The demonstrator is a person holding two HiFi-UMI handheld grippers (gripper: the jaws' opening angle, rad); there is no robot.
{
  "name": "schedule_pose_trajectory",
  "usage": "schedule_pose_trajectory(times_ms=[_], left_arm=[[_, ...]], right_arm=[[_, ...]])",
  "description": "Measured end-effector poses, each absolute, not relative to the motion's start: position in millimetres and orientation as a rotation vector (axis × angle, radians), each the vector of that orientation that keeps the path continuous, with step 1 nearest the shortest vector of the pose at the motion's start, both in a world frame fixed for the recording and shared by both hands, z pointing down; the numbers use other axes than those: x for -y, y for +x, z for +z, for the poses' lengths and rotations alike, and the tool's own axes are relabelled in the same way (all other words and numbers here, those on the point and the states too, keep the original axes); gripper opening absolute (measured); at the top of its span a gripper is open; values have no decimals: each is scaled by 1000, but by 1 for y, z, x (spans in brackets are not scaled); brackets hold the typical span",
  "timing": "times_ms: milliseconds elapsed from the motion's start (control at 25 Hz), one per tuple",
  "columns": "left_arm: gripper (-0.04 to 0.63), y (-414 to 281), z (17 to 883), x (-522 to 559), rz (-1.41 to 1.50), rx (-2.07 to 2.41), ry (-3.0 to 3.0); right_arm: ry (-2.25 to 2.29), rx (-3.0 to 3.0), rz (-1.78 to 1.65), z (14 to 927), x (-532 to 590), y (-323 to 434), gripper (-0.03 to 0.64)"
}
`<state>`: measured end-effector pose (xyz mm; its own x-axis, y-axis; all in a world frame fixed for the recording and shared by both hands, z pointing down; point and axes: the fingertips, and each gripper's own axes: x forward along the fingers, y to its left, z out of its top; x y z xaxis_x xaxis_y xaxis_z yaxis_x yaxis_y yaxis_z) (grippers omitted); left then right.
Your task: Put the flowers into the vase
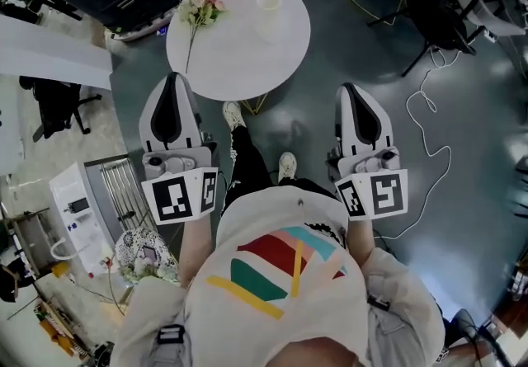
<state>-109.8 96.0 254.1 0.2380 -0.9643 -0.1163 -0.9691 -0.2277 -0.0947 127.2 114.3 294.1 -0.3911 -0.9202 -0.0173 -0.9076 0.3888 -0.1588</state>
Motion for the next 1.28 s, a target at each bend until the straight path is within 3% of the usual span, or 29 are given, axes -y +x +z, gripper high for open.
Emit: schedule_pose_trajectory(times_ms=[280,880,1280], left_arm=[[7,-131,272,-27,25,-1843,-2432],[8,-241,290,153,-34,-1729,-2644],[8,-241,296,193,-76,-1825,-2629]], right_arm=[[-1745,-2482,-226,298,-54,116,9],[-1904,-2454,-173,253,119,8,9],[-1912,-2440,-271,269,158,32,9]])
